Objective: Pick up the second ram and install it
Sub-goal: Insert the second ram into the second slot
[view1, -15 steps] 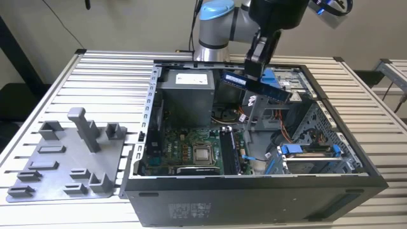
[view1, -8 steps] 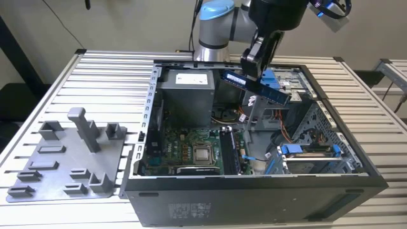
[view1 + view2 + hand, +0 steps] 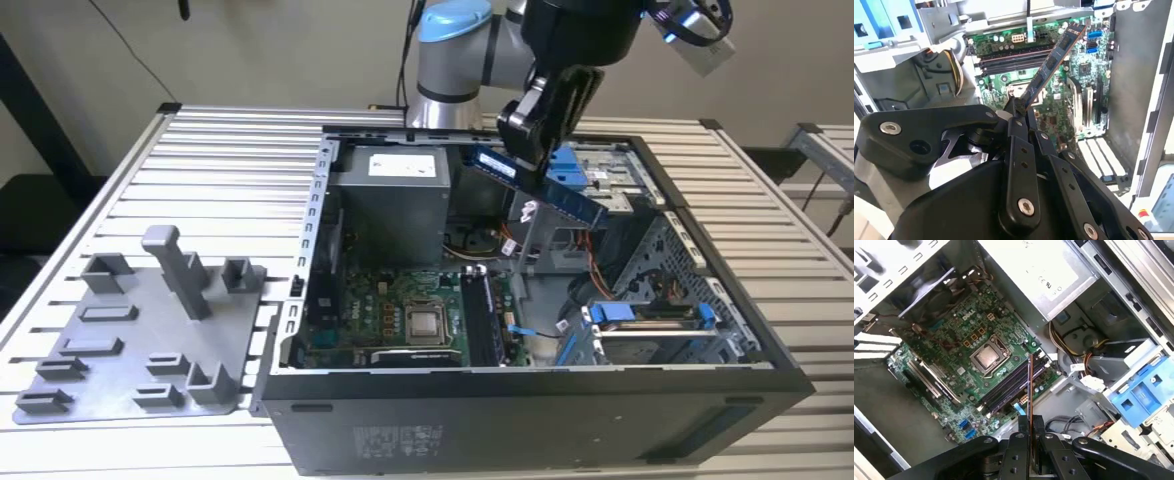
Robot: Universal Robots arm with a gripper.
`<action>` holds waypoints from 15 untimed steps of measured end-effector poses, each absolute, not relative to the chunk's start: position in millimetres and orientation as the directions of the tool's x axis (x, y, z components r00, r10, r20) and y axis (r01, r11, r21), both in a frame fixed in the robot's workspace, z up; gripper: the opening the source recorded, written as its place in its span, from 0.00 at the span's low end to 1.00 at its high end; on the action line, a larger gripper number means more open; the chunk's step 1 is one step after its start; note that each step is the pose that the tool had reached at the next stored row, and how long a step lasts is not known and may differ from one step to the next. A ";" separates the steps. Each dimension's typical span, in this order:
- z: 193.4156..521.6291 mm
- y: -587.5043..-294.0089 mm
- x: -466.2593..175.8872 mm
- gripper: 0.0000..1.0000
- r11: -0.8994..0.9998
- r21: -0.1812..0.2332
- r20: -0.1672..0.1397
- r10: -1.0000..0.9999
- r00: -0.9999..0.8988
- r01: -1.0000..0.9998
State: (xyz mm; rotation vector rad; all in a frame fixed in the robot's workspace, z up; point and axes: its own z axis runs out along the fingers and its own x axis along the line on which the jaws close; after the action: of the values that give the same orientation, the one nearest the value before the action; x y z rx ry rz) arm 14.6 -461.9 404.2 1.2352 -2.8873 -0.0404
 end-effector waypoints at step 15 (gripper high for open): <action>398.6 -462.7 14.6 0.14 0.812 0.024 -0.009 -0.583 -0.812 -0.583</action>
State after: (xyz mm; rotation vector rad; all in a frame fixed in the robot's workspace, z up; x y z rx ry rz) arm 14.6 -462.7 398.6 0.9627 -2.9916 -0.0403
